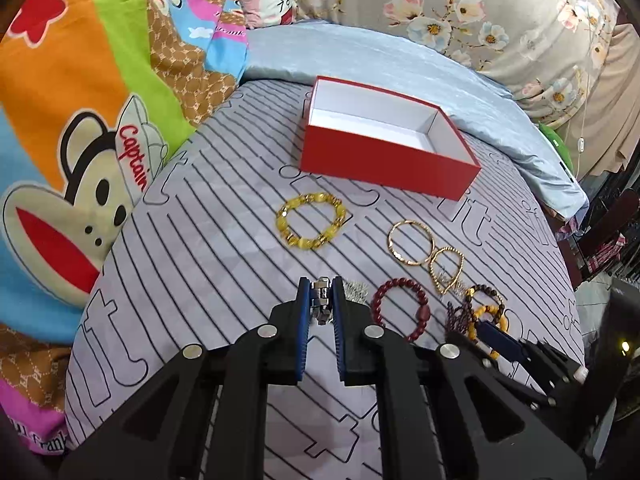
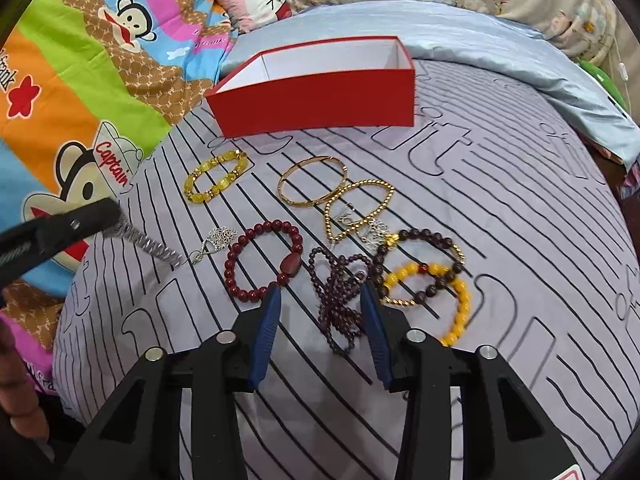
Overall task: Organize jewelry
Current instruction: 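Carry the watch and purple beads into the red box and release both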
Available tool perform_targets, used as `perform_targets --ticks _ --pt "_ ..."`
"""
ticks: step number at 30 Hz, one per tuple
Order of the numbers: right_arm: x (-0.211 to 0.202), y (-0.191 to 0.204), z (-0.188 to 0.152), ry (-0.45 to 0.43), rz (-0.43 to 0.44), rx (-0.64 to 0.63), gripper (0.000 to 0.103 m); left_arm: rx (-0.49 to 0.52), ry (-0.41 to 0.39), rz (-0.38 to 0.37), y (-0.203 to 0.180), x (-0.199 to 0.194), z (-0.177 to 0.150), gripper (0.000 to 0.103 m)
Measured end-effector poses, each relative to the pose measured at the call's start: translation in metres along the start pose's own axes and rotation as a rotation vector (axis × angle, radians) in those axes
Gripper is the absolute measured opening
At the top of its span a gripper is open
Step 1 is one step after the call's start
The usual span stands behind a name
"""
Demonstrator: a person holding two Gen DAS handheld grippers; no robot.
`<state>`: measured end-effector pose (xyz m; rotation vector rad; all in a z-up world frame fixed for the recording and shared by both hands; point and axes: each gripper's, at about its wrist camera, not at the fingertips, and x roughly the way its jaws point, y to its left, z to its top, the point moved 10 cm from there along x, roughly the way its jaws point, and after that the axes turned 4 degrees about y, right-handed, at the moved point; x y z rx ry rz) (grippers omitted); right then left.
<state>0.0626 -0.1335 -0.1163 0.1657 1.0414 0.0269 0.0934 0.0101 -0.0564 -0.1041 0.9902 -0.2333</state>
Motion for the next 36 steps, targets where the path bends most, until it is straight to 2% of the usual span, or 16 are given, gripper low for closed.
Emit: perform_targets --ticks 9,15,28,36 --pt "0.008 -0.005 -0.004 0.023 0.019 0.024 0.006 -0.007 0.010 0.003 0.003 -0.001 -0.007 0.010" --pt "-0.010 -0.001 0.004 -0.009 0.055 0.037 0.005 -0.005 0.006 -0.007 -0.001 -0.004 -0.005 0.010" --pt "-0.051 -0.002 0.051 -0.117 0.079 0.033 0.003 0.016 -0.068 -0.030 -0.018 -0.026 0.039 0.010" --pt "-0.066 -0.006 0.101 -0.189 0.079 0.021 0.003 0.048 -0.076 -0.046 -0.031 -0.021 0.071 0.010"
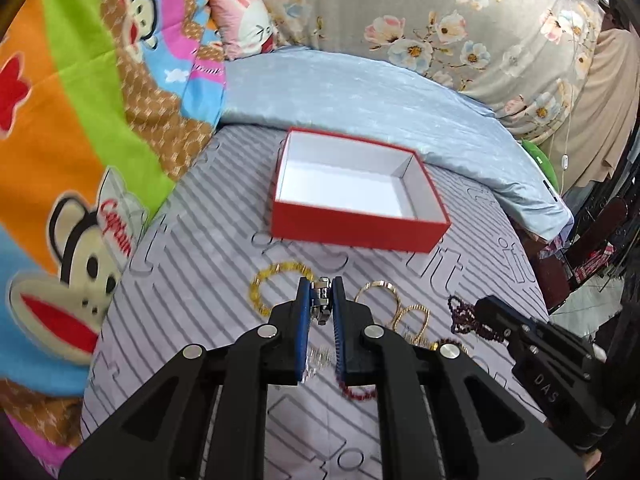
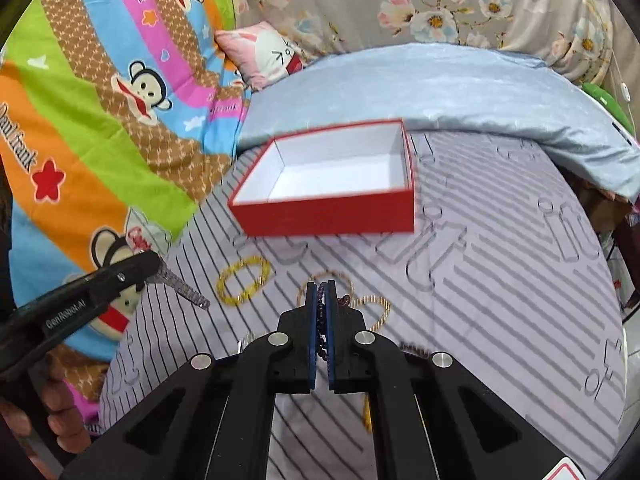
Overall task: Organize jewelry
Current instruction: 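Carry the watch and purple beads into the red box and release both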
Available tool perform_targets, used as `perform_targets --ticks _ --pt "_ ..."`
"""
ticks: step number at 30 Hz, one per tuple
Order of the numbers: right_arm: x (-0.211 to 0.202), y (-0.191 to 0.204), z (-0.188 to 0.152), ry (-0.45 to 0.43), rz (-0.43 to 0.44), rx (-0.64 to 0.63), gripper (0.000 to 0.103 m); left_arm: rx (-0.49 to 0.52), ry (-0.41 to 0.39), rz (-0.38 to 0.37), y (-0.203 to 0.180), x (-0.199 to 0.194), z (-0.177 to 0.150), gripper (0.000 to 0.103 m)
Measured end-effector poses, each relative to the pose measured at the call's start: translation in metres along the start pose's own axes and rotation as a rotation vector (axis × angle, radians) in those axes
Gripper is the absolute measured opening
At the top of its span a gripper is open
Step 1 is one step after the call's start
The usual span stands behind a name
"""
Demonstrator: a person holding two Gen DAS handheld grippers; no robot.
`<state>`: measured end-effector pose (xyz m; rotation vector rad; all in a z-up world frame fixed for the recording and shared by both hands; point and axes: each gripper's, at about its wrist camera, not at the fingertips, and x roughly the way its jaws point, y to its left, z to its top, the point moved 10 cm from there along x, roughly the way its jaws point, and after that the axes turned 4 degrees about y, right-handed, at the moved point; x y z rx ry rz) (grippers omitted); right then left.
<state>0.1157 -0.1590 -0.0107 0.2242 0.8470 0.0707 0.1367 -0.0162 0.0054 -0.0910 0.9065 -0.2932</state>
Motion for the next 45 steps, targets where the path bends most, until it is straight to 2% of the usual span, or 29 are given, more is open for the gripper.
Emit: perform_targets --ticks 9,19,24,30,43,45 --pt "0.029 -0.012 0.079 -0.048 -0.003 0.000 0.003 0.050 -0.038 0.013 -0.014 0.038 0.071 0.010" --pt "0.102 -0.037 0.161 -0.052 -0.009 0.028 0.003 0.061 -0.037 0.052 -0.018 0.122 0.146 0.010" --pt "0.139 -0.049 0.177 -0.024 -0.034 0.025 0.003 0.063 -0.012 0.081 -0.015 0.165 0.166 0.010" --pt "0.170 -0.056 0.179 0.010 -0.047 0.028 0.003 0.064 0.014 0.111 -0.009 0.196 0.172 0.010" --pt "0.195 -0.063 0.178 0.051 -0.074 0.028 0.003 0.068 0.046 0.141 -0.006 0.224 0.175 0.010" --pt "0.195 -0.063 0.178 0.048 -0.079 0.026 0.006 0.065 0.050 0.144 -0.005 0.225 0.175 0.011"
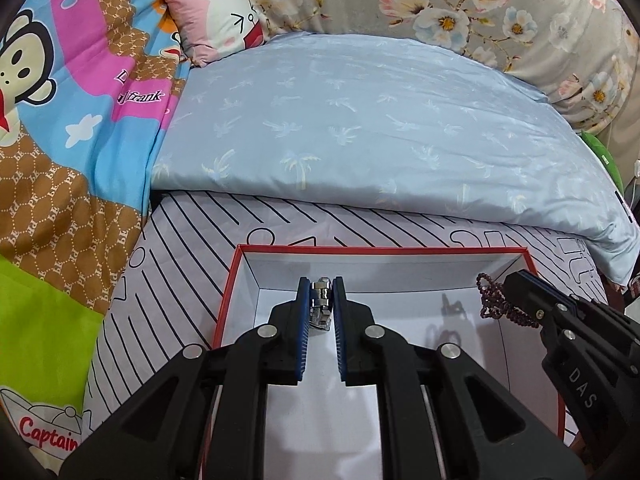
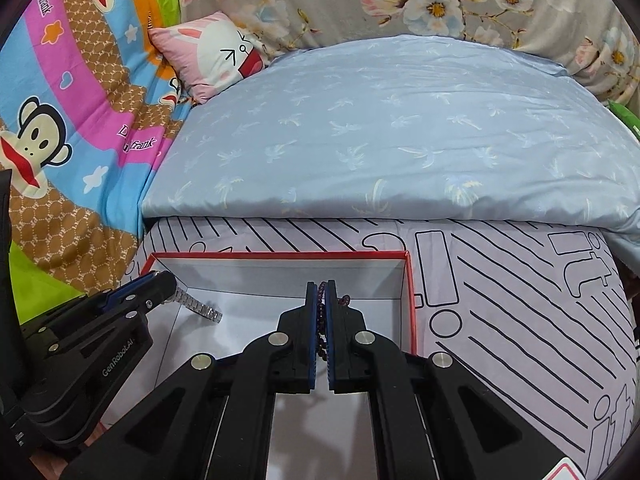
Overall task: Organize jewelry
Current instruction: 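Carry the watch and purple beads into the red box and release both, then move both tools back over the remaining bracelets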
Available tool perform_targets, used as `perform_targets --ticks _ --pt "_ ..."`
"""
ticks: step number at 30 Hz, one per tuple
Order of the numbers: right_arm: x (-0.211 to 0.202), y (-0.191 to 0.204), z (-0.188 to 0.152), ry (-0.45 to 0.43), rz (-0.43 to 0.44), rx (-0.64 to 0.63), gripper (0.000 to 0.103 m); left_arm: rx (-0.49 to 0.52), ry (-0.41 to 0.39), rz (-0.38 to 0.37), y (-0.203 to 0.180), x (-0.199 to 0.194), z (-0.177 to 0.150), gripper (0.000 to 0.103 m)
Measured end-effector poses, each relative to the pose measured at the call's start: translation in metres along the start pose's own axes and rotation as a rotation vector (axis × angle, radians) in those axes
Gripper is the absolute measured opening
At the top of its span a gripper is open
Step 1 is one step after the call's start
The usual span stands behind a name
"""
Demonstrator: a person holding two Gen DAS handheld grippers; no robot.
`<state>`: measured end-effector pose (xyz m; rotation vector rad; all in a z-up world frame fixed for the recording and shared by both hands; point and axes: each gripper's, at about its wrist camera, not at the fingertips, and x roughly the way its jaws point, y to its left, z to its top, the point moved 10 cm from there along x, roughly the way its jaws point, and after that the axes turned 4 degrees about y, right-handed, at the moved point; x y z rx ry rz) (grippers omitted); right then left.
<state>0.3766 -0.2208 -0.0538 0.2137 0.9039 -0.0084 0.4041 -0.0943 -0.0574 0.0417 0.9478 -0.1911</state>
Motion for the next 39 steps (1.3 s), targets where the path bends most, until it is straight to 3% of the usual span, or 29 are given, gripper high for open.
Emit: perform_targets --ticks 1,2,3,4,16,24,30,36,39 --pt "-0.002 0.000 0.001 -0.011 -0.012 0.000 0.010 -0.002 -0.004 0.012 0.001 -0.001 0.001 0.021" --pt "-0.004 -0.001 0.002 -0.020 -0.024 0.000 0.021 -0.004 -0.010 0.029 0.002 -0.002 0.002 0.042" --pt "-0.008 -0.001 0.003 -0.036 -0.035 0.000 0.037 -0.006 -0.015 0.038 0.004 -0.003 0.002 0.051" --pt "-0.011 -0.002 0.005 -0.050 -0.041 -0.001 0.043 -0.007 -0.030 0.049 0.005 -0.007 0.004 0.055" --pt "-0.046 0.008 -0.001 -0.094 -0.040 -0.024 0.050 0.011 -0.053 0.051 -0.003 -0.031 0.000 0.054" --pt "-0.083 0.014 -0.023 -0.119 -0.027 -0.023 0.055 0.004 -0.071 0.046 -0.002 -0.065 -0.016 0.056" --pt "-0.120 0.014 -0.059 -0.126 -0.012 -0.009 0.055 0.010 -0.081 0.045 0.003 -0.096 -0.046 0.059" --pt "-0.159 0.008 -0.117 -0.135 -0.039 -0.022 0.057 0.008 -0.073 0.043 0.018 -0.124 -0.097 0.060" --pt "-0.171 0.002 -0.148 -0.120 -0.048 -0.013 0.059 -0.002 -0.052 0.043 0.028 -0.132 -0.126 0.067"
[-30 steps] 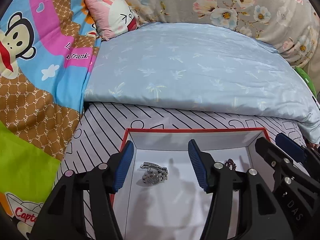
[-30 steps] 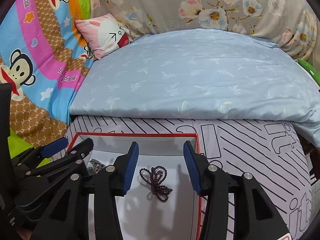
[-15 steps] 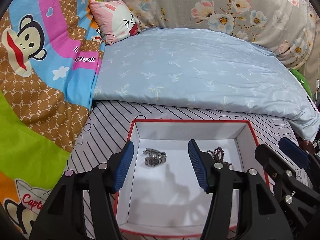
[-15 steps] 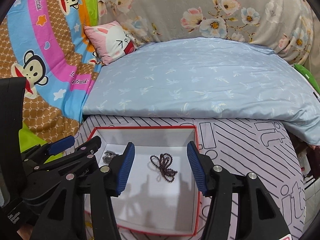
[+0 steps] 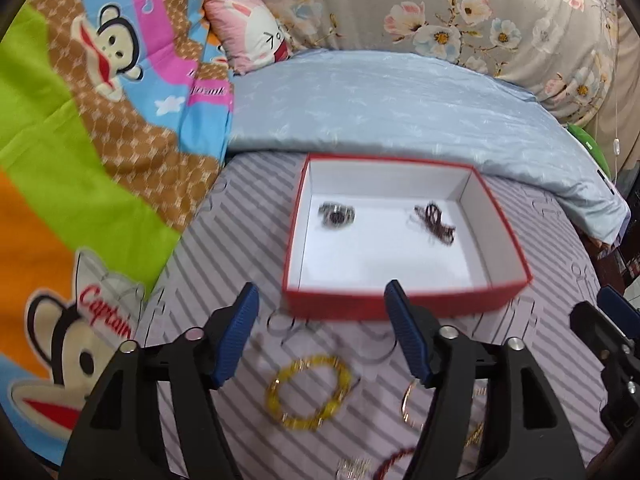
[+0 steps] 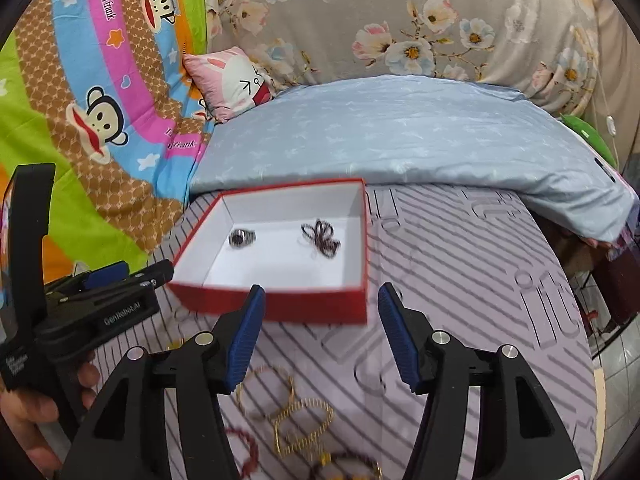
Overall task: Organize jewelry
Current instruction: 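Move both tools back over the remaining bracelets, then grasp the yellow beaded bracelet with the left tool while the right grasps the black-yellow bracelet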
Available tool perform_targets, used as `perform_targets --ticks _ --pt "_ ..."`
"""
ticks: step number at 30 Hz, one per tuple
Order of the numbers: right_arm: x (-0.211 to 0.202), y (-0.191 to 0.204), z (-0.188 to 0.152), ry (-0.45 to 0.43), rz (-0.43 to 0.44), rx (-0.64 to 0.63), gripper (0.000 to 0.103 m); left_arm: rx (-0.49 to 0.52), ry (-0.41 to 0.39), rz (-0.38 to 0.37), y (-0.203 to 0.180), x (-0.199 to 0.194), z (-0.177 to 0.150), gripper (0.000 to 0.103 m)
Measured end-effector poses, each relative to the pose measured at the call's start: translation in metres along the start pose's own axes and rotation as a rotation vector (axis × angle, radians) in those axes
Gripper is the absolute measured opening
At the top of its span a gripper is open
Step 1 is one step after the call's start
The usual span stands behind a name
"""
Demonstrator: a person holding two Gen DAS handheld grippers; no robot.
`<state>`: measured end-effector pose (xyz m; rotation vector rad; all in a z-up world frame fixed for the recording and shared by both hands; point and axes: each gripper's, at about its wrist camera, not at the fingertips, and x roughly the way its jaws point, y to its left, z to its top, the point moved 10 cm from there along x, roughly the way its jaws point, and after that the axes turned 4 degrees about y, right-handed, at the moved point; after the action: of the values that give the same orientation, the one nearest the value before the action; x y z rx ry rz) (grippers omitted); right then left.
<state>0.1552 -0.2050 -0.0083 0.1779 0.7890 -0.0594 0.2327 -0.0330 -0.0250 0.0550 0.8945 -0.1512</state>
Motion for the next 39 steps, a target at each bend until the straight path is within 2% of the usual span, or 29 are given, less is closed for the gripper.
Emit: perform_targets --ticks 9,14,18,23,31,39 --pt "-0.021 -0.029 -0.081 0.089 -0.046 0.051 0.059 -0.055 0.081 -0.025 0.016 -0.009 -0.079 0.067" --pt "-0.024 -0.033 -0.117 0.135 -0.042 0.065 0.059 -0.084 0.104 -0.032 0.023 -0.013 -0.108 0.067" --pt "-0.020 -0.022 -0.142 0.177 -0.003 0.064 0.059 -0.092 0.129 -0.027 0.028 -0.013 -0.128 0.067" --pt "-0.012 -0.009 -0.151 0.196 0.017 0.051 0.056 -0.092 0.139 -0.019 0.030 -0.015 -0.144 0.067" --pt "0.003 -0.028 -0.138 0.189 -0.020 0.089 0.055 -0.096 0.147 -0.007 0.032 -0.016 -0.153 0.067" --pt "0.027 -0.036 -0.137 0.224 -0.025 0.106 0.031 -0.089 0.157 -0.006 0.028 -0.013 -0.153 0.067"
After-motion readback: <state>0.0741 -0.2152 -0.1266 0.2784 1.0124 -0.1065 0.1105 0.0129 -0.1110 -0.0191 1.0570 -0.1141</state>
